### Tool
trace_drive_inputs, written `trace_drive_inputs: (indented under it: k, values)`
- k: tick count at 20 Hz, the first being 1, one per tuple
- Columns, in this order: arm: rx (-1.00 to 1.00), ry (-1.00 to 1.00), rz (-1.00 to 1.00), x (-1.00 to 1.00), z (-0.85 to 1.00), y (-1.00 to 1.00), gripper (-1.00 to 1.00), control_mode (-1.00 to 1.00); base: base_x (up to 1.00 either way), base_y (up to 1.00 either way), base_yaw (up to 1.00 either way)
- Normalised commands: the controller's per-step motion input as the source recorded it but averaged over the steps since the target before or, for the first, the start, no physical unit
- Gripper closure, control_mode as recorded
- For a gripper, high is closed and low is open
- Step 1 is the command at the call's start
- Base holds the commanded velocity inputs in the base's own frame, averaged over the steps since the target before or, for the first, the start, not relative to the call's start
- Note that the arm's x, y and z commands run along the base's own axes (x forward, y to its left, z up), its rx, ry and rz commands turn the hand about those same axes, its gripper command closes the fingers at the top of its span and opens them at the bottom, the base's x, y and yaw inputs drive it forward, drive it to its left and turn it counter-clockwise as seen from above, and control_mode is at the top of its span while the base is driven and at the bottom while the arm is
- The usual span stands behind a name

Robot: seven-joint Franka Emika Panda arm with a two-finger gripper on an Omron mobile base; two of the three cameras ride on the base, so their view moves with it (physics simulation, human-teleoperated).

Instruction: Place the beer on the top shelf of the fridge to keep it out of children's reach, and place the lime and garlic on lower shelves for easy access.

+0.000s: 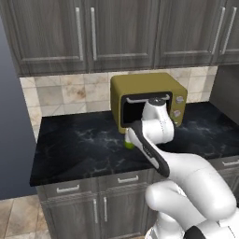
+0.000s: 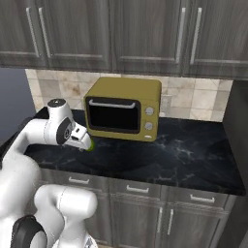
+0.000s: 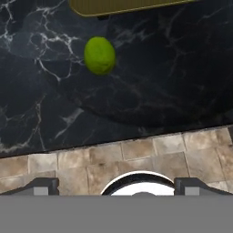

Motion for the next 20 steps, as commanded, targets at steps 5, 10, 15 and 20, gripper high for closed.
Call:
trace_drive_inputs:
  k: [5, 10, 15, 20]
  values:
    - [0.0, 0.0, 0.0, 0.37, -0.16, 0.0, -1.0, -1.0, 0.0, 0.0, 0.0]
    - [0.0, 0.0, 0.0, 0.35, -0.23, 0.0, -1.0, -1.0, 0.0, 0.0, 0.0]
    - [0.0, 0.0, 0.0, 0.33, -0.28, 0.02, -1.0, -1.0, 0.0, 0.0, 0.0]
    - [0.0, 0.0, 0.0, 0.3, -0.27, 0.03, -1.0, -1.0, 0.0, 0.0, 0.0]
